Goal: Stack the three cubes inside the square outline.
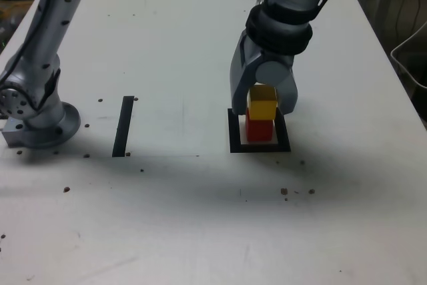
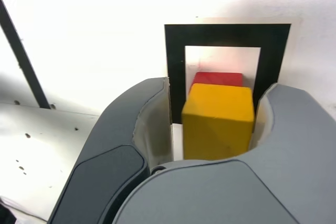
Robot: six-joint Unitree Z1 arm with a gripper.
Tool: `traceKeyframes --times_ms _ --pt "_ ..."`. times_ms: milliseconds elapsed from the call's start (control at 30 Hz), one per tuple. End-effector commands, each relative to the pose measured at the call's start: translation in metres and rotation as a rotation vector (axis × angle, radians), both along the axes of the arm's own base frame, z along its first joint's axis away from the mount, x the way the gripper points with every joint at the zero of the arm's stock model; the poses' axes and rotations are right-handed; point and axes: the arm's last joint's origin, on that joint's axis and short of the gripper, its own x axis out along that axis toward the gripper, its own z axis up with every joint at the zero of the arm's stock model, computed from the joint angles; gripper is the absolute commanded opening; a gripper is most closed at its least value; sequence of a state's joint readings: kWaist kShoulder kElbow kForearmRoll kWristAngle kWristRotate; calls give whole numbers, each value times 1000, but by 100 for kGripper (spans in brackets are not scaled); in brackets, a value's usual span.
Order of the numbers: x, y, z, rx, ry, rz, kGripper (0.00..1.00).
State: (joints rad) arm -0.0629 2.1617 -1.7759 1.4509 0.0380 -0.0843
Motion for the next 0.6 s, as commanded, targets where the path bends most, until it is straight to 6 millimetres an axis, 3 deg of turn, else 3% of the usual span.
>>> traceKeyframes --times_ms 0,333,567 --pt "-3 0 6 -1 -11 -1 100" --pt "-17 1 16 -1 19 -1 100" --pt "-42 11 64 -15 -78 -29 100"
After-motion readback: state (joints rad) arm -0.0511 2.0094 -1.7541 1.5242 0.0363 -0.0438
